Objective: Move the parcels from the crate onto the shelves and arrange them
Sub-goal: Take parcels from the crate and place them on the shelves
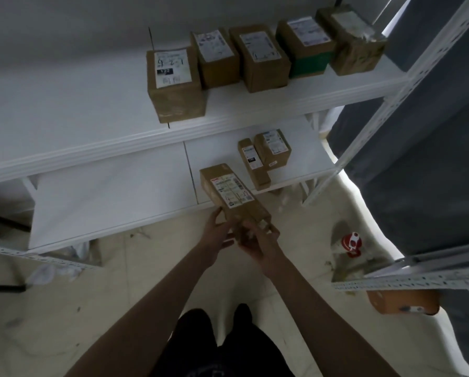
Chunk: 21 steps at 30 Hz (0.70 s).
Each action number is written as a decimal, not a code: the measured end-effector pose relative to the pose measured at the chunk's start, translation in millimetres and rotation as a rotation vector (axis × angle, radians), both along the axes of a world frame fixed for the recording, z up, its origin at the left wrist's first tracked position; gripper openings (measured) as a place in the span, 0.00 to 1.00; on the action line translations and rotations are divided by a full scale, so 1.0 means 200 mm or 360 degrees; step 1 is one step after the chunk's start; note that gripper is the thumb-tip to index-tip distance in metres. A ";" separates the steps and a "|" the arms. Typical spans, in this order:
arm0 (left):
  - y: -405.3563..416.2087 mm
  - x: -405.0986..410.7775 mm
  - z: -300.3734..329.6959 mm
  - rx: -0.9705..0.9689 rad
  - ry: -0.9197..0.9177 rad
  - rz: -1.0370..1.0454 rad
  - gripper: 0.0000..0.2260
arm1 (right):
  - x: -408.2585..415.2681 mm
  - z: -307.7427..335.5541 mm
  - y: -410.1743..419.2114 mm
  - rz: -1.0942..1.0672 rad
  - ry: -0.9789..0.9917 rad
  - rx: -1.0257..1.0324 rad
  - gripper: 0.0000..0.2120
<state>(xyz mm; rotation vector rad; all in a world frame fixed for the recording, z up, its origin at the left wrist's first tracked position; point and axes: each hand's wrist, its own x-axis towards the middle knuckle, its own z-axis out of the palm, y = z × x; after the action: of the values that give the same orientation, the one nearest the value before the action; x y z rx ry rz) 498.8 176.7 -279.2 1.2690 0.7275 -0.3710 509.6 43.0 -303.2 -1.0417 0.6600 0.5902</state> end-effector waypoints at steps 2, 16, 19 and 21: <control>0.00 0.06 -0.03 -0.0035 0.0002 0.0062 0.30 | 0.06 -0.03 -0.02 0.0120 0.0051 -0.0066 0.50; 0.18 0.67 -0.44 0.0094 0.0106 -0.0016 0.21 | 0.72 -0.33 0.07 0.0230 0.0050 -0.0286 0.14; 0.20 0.82 -0.58 0.0103 0.0110 -0.0056 0.23 | 0.90 -0.47 0.10 0.0192 0.0086 -0.0351 0.18; 0.20 0.91 -0.67 0.0102 0.0109 -0.0093 0.23 | 0.99 -0.58 0.12 0.0132 0.0109 -0.0361 0.19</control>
<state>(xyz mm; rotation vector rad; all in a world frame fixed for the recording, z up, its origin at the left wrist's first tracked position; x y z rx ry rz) 681.2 217.6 -414.2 1.3454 0.7665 -0.4432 707.9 66.7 -418.9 -1.2696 0.7593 0.6356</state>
